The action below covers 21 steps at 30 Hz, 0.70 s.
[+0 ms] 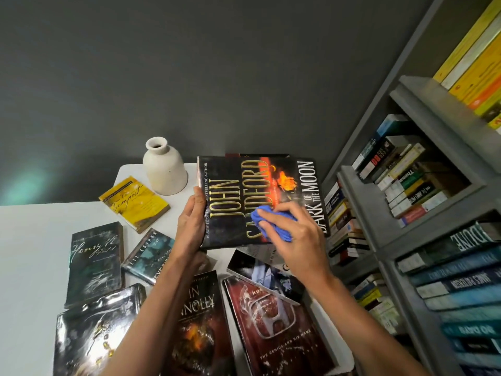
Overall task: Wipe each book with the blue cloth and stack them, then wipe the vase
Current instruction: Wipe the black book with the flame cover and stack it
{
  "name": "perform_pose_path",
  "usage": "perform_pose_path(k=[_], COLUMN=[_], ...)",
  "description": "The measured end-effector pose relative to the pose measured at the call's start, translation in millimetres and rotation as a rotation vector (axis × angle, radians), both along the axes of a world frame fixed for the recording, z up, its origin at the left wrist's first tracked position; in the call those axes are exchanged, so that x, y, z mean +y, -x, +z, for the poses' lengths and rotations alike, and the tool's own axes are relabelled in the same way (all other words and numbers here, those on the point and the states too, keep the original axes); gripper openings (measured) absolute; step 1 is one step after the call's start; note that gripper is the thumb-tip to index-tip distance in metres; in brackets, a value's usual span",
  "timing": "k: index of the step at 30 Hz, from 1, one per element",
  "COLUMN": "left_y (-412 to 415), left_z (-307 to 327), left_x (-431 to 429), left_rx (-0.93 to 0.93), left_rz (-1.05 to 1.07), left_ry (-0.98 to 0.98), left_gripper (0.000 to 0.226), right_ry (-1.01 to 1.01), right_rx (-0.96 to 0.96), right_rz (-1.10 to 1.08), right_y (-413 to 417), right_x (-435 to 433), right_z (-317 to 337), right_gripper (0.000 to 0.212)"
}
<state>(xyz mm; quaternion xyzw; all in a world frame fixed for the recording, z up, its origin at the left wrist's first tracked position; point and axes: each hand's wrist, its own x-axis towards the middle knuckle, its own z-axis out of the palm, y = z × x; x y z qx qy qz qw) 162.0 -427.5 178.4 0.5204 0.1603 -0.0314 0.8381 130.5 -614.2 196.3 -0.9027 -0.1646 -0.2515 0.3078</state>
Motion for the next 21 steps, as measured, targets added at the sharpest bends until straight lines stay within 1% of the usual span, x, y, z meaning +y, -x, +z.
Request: perform_pose_path(k=[3, 7, 8, 10, 12, 15, 17, 19, 21], left_y=[-0.8, -0.3, -0.3, 0.6, 0.3, -2.3, -4.5, -4.9, -4.8], left_z=[2.7, 0.9, 0.9, 1.9, 0.6, 2.0, 0.7, 0.9, 0.6], left_x=[0.6, -1.5, -0.4, 0.5, 2.6, 4.2, 2.9, -1.0, -5.9], left_rx=[-0.003, -0.001, 0.011, 0.046, 0.044, 0.021, 0.011, 0.016, 0.024], left_rz=[-0.017, -0.004, 0.002, -0.021, -0.011, 0.047, 0.054, 0.060, 0.048], left_ry=[-0.002, 0.016, 0.038, 0.083, 0.120, 0.131, 0.124, 0.154, 0.180], left_gripper=[0.083, 0.060, 0.061, 0.078, 0.092, 0.088, 0.083, 0.085, 0.086], right_ry=[-0.008, 0.032, 0.043, 0.082, 0.088, -0.005, -0.072, -0.088, -0.061], right_rx=[-0.010, -0.014, -0.017, -0.046, -0.071, -0.073, -0.071, -0.079, -0.093], right_rz=[-0.024, 0.113, 0.150, 0.188, 0.128, -0.092, -0.175, -0.182, -0.098], right_y=[2.1, 17.4, 20.3, 19.4, 13.4, 0.3, -2.5, 2.0, 12.9], right_x=[19.5, 65.8, 68.3, 57.8, 35.3, 3.3, 1.6, 18.8, 46.3], right_z=[-1.1, -4.9, -4.5, -2.7, -2.0, -0.9, -4.0, -9.3, -14.6], right_gripper=[0.029, 0.029, 0.028, 0.028, 0.029, 0.028, 0.027, 0.027, 0.028])
